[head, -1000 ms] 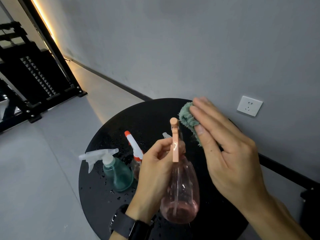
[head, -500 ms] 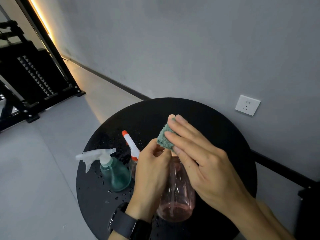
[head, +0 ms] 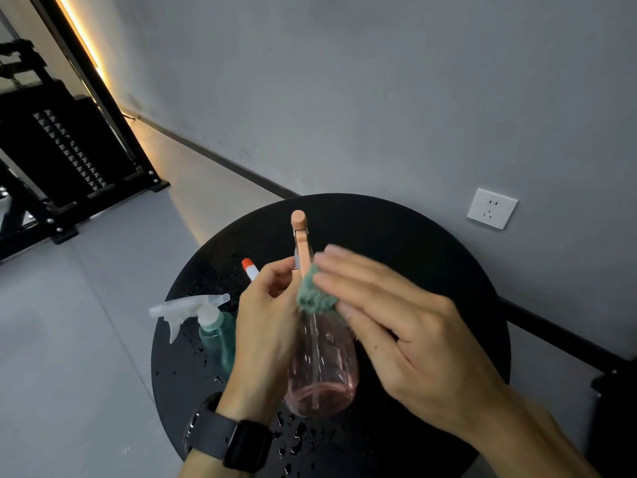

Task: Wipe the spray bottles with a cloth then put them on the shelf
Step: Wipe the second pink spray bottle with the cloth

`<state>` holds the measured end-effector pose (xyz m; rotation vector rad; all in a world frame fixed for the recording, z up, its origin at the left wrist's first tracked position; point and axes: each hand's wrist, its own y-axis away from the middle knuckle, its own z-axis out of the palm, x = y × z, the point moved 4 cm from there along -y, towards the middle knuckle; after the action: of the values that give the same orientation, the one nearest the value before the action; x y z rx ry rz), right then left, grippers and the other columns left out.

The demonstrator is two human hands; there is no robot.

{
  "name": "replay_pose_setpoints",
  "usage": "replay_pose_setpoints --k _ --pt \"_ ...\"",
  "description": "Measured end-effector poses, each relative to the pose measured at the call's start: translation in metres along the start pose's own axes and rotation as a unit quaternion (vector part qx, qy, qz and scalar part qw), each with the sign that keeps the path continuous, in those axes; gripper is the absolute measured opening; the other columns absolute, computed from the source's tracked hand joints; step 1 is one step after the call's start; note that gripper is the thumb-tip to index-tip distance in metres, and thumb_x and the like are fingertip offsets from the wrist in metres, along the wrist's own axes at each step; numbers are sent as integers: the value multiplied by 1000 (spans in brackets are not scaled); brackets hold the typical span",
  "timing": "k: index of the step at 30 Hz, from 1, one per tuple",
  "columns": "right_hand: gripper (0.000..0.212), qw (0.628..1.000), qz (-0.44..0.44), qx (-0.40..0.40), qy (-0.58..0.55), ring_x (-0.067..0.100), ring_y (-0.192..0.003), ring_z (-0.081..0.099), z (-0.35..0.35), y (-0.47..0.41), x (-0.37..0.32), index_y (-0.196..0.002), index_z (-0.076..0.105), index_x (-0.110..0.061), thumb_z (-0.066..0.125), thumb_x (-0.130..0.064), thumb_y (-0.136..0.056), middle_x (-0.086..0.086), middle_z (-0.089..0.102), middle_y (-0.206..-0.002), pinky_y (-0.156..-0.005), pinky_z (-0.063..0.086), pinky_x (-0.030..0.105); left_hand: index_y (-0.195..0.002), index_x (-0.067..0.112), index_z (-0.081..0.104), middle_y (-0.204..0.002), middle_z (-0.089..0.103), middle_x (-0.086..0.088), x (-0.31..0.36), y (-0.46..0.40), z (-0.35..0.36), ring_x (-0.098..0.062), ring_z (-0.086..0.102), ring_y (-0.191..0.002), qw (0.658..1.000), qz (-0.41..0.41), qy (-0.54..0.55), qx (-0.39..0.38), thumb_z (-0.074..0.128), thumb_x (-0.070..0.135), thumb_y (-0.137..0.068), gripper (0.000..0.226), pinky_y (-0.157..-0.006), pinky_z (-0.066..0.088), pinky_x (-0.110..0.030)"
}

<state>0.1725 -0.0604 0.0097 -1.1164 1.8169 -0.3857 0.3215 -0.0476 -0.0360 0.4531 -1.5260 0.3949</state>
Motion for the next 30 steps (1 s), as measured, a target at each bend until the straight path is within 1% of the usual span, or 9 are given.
replay_pose_setpoints --k 3,6,8,14,21,24,26,28,30 --pt "32 996 6 80 28 15 -137 44 -8 -5 0 -127 60 3 53 0 -95 7 55 -139 -111 37 24 -96 23 74 -86 76 2 -1 0 3 -23 72 -83 999 20 -35 0 69 28 -93 7 -80 58 -49" --pt "34 993 16 109 45 16 -139 42 -10 -7 2 -128 59 3 51 -3 -95 8 53 -140 -112 35 23 -91 26 73 -80 75 10 -2 3 9 -4 67 -70 998 40 -54 -5 69 31 -92 7 -68 56 -26" --pt "34 993 19 108 44 17 -139 41 -7 -7 4 -128 59 4 50 -3 -95 9 52 -141 -112 35 25 -89 26 72 -78 74 10 -1 6 13 0 64 -66 996 52 -72 -14 68 33 -91 7 -61 50 -15" --pt "33 998 15 49 24 16 -142 36 12 -1 10 -130 57 3 53 1 -97 8 49 -144 -113 36 33 -84 29 67 -65 67 12 1 4 11 -1 57 -56 992 75 -97 -16 58 27 -85 9 -51 42 -16" --pt "33 1000 -3 7 -18 13 -138 42 21 5 2 -127 61 1 51 -3 -96 8 55 -139 -110 41 35 -105 29 67 -89 74 3 4 3 -4 -15 71 -79 992 89 -89 -9 64 28 -94 12 -66 56 -34" --pt "31 997 -1 76 -18 15 -135 47 11 3 -3 -126 60 4 51 -1 -96 11 56 -138 -109 40 27 -96 25 69 -84 71 -6 11 3 -4 -34 67 -79 994 83 -69 -20 63 52 -88 30 -74 58 -52" --pt "30 988 38 148 -25 11 -133 48 -2 0 -1 -126 60 3 53 -1 -96 8 56 -137 -108 39 18 -96 22 70 -88 71 -13 13 5 1 -39 66 -87 993 79 -58 -72 57 62 -91 42 -85 56 -58" --pt "32 976 98 186 -61 1 -130 49 -13 -4 5 -127 61 -5 51 -5 -97 -2 58 -136 -104 37 11 -99 29 71 -94 74 -6 13 10 8 -28 71 -90 987 71 -66 -131 51 60 -93 37 -90 57 -50" --pt "32 966 145 187 -103 -6 -127 49 -19 -8 10 -128 61 -14 51 -7 -99 -11 58 -133 -101 37 6 -101 36 68 -95 75 9 9 15 15 -9 73 -88 975 76 -101 -181 49 53 -98 25 -87 57 -31"
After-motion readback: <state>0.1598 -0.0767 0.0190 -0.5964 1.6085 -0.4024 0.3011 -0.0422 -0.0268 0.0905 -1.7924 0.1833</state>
